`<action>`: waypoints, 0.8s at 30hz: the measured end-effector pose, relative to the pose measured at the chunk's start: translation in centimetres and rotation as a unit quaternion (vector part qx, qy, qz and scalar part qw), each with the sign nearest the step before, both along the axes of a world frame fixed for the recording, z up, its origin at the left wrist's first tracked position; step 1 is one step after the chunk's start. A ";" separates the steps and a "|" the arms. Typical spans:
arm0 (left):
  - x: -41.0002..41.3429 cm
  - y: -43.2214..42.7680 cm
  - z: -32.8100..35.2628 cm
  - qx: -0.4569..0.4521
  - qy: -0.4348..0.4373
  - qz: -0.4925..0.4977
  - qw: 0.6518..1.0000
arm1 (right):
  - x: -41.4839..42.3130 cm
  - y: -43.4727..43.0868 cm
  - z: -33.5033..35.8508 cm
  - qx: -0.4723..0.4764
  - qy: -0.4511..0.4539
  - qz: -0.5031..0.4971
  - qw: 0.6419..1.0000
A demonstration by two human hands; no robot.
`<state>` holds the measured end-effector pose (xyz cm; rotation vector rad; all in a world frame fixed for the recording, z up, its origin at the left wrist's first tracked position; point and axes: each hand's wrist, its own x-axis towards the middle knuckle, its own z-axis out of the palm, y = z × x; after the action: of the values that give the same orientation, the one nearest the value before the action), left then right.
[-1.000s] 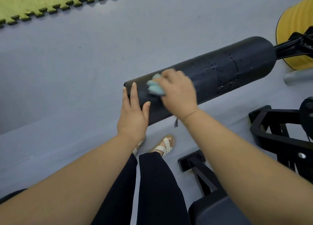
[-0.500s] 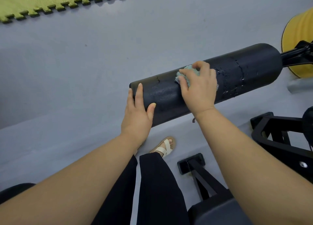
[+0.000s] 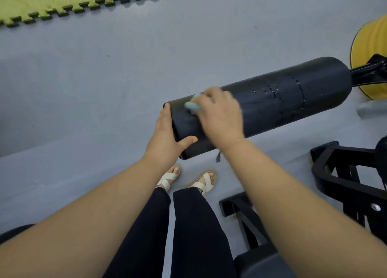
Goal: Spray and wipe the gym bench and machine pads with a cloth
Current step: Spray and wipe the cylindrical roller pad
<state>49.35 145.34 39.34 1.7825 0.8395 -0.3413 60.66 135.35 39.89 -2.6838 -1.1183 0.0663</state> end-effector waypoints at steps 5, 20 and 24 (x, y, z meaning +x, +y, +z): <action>-0.4 -1.3 1.1 0.060 0.014 -0.008 0.998 | 4.5 -4.4 0.3 -0.032 0.010 -0.240 0.970; -0.6 -1.6 1.3 0.082 0.016 -0.016 0.996 | 5.4 -5.4 0.4 -0.018 0.003 -0.210 0.978; 0.4 -1.9 2.0 0.129 0.056 -0.027 0.990 | 2.9 -2.4 0.4 -0.023 0.008 -0.245 0.969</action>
<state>49.75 143.42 41.39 2.0435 0.9510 -0.3843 63.58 132.94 40.28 -2.9096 -0.4261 0.0268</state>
